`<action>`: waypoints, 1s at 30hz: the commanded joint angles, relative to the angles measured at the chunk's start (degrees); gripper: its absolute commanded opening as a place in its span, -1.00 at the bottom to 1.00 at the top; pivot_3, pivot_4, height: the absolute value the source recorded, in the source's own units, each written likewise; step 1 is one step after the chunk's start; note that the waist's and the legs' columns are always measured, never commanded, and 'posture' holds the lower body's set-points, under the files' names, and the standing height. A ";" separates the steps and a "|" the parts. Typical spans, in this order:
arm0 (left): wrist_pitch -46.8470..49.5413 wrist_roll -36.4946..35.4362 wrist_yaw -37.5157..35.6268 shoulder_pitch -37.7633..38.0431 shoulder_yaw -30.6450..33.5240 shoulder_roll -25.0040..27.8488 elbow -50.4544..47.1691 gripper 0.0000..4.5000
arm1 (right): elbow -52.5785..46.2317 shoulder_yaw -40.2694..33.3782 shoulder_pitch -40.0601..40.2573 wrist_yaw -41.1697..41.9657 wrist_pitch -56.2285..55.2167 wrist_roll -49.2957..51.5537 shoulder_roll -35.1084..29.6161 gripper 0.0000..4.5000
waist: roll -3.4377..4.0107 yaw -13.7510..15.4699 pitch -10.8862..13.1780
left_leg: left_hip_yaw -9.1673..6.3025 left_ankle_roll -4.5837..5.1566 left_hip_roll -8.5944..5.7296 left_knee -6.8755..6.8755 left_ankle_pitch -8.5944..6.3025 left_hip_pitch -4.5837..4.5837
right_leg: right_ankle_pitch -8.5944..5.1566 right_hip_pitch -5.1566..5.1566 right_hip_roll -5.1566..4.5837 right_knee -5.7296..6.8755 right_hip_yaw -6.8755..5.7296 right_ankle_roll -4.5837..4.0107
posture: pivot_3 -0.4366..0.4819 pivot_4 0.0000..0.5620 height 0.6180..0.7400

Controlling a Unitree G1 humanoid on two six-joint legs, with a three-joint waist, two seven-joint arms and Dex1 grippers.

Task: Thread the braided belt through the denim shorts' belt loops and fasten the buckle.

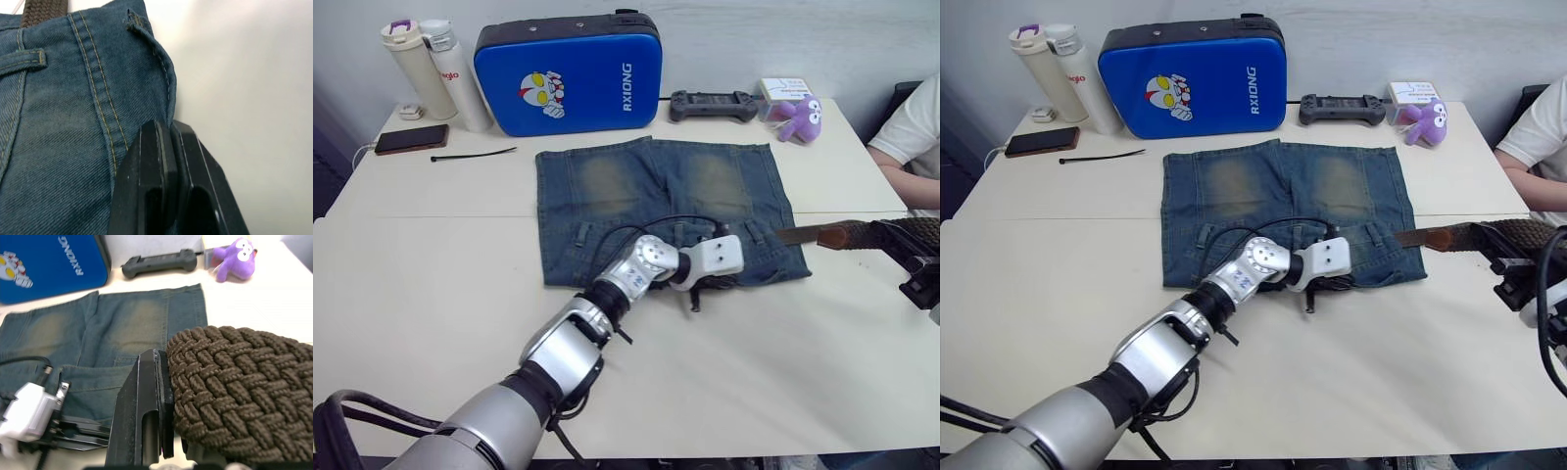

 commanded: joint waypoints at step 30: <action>27.95 -22.78 -37.76 23.33 7.18 42.47 -60.00 0.26 | -13.92 25.75 7.86 -14.59 -10.75 23.03 10.73 -1.00 | 0.01 -1.23 -0.01 | -0.48 -0.07 0.07 0.06 0.05 0.03 | -0.03 0.20 -0.09 -0.07 -0.28 -0.10 | -0.05 -0.47 1.00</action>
